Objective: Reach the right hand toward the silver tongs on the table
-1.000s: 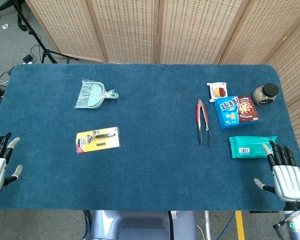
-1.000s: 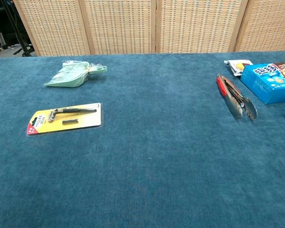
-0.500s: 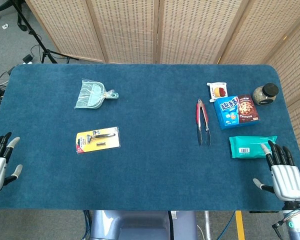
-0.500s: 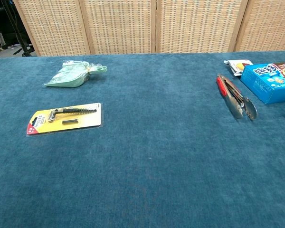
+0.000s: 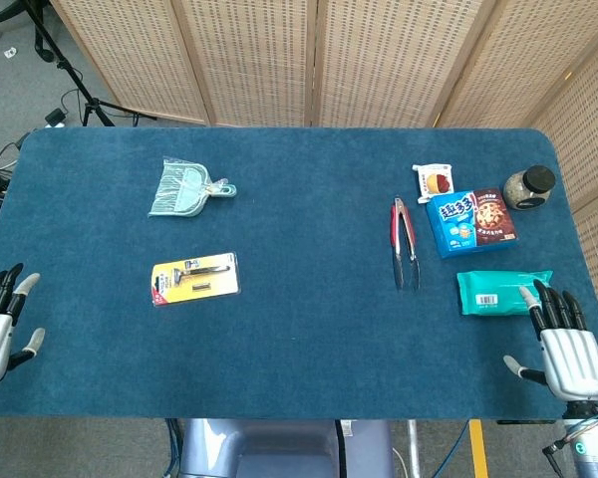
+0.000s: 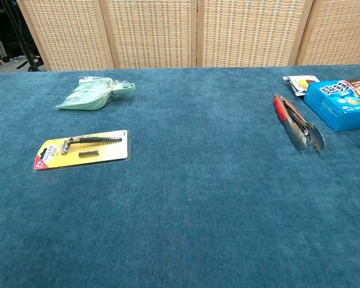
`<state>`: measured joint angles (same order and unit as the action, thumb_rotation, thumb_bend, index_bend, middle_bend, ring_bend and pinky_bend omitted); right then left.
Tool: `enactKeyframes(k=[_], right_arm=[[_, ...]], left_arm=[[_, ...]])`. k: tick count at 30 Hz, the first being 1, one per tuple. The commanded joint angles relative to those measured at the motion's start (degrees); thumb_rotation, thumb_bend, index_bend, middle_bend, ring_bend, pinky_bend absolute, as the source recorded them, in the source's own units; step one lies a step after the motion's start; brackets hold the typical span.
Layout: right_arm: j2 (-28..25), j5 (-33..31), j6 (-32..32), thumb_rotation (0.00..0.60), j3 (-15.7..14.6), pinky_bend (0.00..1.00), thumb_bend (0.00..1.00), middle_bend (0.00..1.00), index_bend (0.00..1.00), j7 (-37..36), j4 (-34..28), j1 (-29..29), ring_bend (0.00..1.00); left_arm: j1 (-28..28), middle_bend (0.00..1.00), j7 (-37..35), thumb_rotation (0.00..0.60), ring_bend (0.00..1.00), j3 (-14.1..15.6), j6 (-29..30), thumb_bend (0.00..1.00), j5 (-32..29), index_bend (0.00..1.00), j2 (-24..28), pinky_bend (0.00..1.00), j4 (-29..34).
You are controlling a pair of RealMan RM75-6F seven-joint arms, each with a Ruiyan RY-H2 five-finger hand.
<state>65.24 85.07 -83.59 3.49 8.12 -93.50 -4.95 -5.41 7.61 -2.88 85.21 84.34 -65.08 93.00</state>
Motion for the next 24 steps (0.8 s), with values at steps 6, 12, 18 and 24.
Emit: enactKeyframes(k=[6,12,18,24], right_arm=[[1.7,-0.1,-2.4,0.6,1.6,0.05,0.15,0.16,0.0,1.8,0.6,-0.1,0.14],[4.6,-0.8,-0.5,0.6,6.1,0.44,0.23,0.54,0.0,8.2,0.8,-5.1,0.52],[4.6,-4.3,6.5,0.6,8.6,0.64,0.34,0.76,0.0,14.6,-3.8,-10.3,0.76],[3.6,-15.8,17.5,0.6,11.2,0.68,0.39,0.77,0.0,23.5,-8.7,-16.9,0.81]], left_arm=[[0.1,0.0,-0.7,0.6,0.0,-0.1,0.1,0.34,-0.1,0.0,0.2,0.04,0.0],[0.1,0.0,-1.4,0.6,0.0,0.0,0.3,0.34,0.3,0.0,0.1,0.04,0.0],[-0.1,0.0,-1.8,0.6,0.0,0.1,0.0,0.34,0.6,0.0,0.1,0.04,-0.2],[-0.2,0.0,-2.4,0.6,0.0,0.3,-0.3,0.35,1.0,0.0,-0.1,0.04,-0.5]])
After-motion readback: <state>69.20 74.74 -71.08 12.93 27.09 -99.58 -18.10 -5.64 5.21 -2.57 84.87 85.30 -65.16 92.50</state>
